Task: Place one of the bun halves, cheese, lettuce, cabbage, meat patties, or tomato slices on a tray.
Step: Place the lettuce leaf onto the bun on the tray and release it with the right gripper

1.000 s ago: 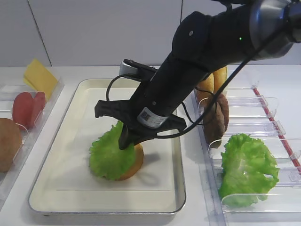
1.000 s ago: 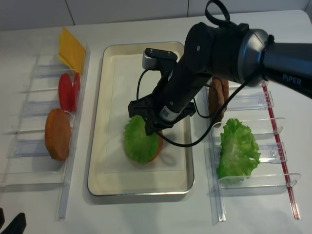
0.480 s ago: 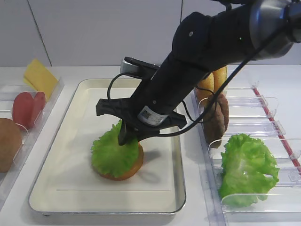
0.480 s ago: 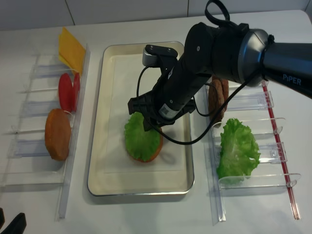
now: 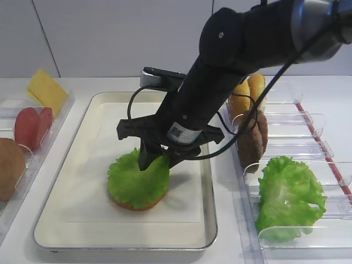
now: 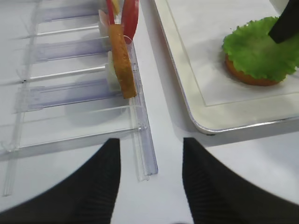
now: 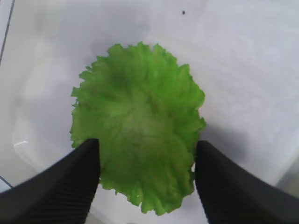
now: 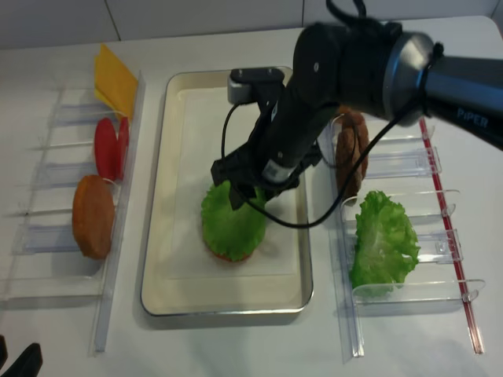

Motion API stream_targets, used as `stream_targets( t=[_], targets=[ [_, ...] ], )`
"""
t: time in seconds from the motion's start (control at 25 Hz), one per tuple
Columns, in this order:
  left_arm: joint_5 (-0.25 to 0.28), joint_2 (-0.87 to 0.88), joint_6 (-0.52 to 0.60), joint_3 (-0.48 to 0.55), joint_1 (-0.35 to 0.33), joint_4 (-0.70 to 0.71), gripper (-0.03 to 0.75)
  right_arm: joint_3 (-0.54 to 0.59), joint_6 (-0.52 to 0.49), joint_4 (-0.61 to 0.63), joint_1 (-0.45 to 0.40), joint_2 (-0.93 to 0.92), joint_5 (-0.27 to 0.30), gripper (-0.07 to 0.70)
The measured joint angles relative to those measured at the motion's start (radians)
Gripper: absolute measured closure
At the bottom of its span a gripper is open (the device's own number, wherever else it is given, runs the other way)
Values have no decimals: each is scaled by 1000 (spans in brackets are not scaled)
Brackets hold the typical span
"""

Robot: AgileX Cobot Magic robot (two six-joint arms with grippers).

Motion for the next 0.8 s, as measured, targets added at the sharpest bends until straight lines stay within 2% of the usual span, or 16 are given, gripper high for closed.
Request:
stream_targets(
  t=[0.16,0.28,0.36,0.52,0.8],
  targets=[
    [0,0,0,0,0,0,398,-111,90,-124,0,0,141,128],
    [0,0,0,0,0,0,398,-203,177,-243,0,0,296,135],
    [0,0,0,0,0,0,398,-255,197,-289,0,0,352,155],
    [0,0,0,0,0,0,398,-319,204,-314,0,-6,370,192],
    [0,0,0,0,0,0,398,-321,206,-400,0,-77,382,203]
  ],
)
